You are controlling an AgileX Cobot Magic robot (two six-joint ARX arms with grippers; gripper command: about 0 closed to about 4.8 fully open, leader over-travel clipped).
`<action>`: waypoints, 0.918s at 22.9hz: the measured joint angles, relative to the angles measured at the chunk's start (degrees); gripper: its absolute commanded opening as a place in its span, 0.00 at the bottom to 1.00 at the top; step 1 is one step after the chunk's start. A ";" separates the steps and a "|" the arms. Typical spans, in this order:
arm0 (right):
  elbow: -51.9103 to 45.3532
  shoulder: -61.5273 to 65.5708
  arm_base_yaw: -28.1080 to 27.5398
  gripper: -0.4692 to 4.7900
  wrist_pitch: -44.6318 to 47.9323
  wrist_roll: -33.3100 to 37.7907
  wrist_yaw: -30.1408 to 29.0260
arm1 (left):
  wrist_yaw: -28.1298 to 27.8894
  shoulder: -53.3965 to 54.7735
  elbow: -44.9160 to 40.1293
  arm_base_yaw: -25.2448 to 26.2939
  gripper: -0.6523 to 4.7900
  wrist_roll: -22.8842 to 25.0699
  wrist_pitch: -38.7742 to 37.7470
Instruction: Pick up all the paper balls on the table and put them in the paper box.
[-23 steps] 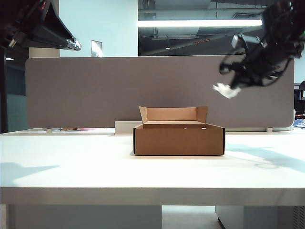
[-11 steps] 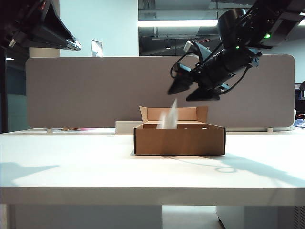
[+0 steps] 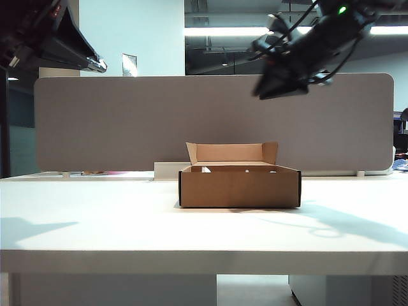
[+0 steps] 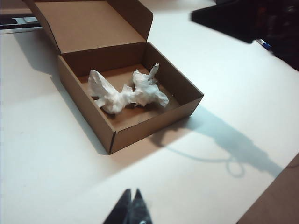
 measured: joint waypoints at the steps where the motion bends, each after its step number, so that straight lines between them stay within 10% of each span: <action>1: -0.02 -0.83 -0.81 0.07 -2.32 -0.11 0.11 | -0.02 0.00 0.00 0.00 0.11 -0.02 -0.04; 21: -46.18 -58.77 -12.96 0.07 -9.11 1.33 8.61 | -6.21 -0.04 0.00 -0.02 0.11 -0.02 -1.49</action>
